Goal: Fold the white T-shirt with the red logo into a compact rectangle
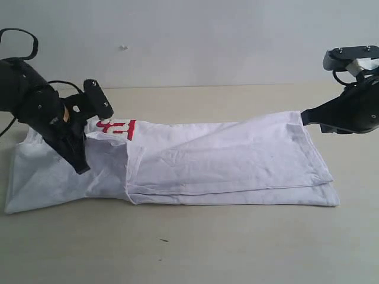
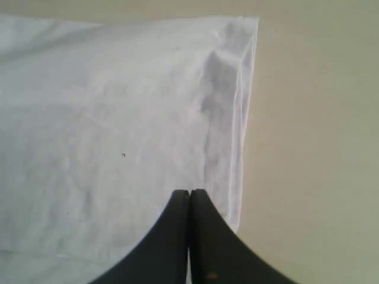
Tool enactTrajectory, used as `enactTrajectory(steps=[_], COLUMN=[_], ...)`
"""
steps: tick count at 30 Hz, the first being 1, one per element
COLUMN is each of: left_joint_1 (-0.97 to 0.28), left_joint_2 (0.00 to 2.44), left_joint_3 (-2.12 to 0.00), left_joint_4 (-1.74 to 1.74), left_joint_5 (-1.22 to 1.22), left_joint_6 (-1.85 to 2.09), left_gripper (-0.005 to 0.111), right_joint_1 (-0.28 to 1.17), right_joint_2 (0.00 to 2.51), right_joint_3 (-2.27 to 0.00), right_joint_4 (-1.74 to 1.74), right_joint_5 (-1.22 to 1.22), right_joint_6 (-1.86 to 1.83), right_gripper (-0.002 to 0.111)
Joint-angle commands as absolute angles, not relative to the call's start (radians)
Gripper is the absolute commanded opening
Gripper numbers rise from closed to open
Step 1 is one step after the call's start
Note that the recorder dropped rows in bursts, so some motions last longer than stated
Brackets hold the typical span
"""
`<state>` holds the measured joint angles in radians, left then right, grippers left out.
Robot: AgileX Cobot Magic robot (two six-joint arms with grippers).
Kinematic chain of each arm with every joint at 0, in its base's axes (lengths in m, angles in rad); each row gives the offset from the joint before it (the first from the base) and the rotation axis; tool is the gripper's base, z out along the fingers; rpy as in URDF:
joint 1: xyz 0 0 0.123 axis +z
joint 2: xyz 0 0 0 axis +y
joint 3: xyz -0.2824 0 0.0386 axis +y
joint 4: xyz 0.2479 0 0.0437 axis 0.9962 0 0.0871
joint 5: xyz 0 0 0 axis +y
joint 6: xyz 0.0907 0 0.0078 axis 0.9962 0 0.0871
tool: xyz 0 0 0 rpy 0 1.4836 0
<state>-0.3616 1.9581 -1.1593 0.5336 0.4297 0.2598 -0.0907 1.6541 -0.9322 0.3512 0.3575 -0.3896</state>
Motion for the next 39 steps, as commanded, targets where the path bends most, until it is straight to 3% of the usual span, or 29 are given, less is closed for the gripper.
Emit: enactTrajectory(steps=[1,6,9,14,18,24,29,39], left_joint_1=[-0.361,-0.361,-0.361,-0.361,-0.369,-0.372,-0.372,-0.369], left_joint_2=[1.948,1.950,1.950,1.948,1.933,1.901,1.909,2.018], left_joint_3=[-1.175,-1.175,-1.175,-1.175,-1.175,-1.175,-1.175,-1.160], left_joint_4=[0.726,0.962,1.044,1.050,0.899,0.337,-0.145,-0.152], left_joint_5=[0.366,0.331,0.320,0.339,0.390,0.434,0.651,0.647], left_joint_6=[0.249,0.139,0.030,-0.130,-0.160,0.221,0.742,0.702], left_gripper=[0.021,0.052,0.053,0.034,0.000,0.000,0.000,0.000], right_joint_1=[-0.092,-0.092,-0.092,-0.092,-0.092,-0.092,-0.092,-0.092], right_joint_2=[1.643,1.643,1.643,1.643,1.643,1.716,1.815,1.831], right_joint_3=[-0.930,-0.930,-0.930,-0.930,-0.930,-0.930,-0.966,-0.975], right_joint_4=[0.359,0.359,0.359,0.359,0.359,0.359,0.359,0.363], right_joint_5=[0.342,0.335,0.332,0.333,0.340,0.368,0.430,0.465], right_joint_6=[-0.398,-0.398,-0.399,-0.399,-0.399,-0.403,-0.403,-0.401], right_gripper=[0.000,0.000,0.000,0.000,0.000,0.000,0.000,0.000])
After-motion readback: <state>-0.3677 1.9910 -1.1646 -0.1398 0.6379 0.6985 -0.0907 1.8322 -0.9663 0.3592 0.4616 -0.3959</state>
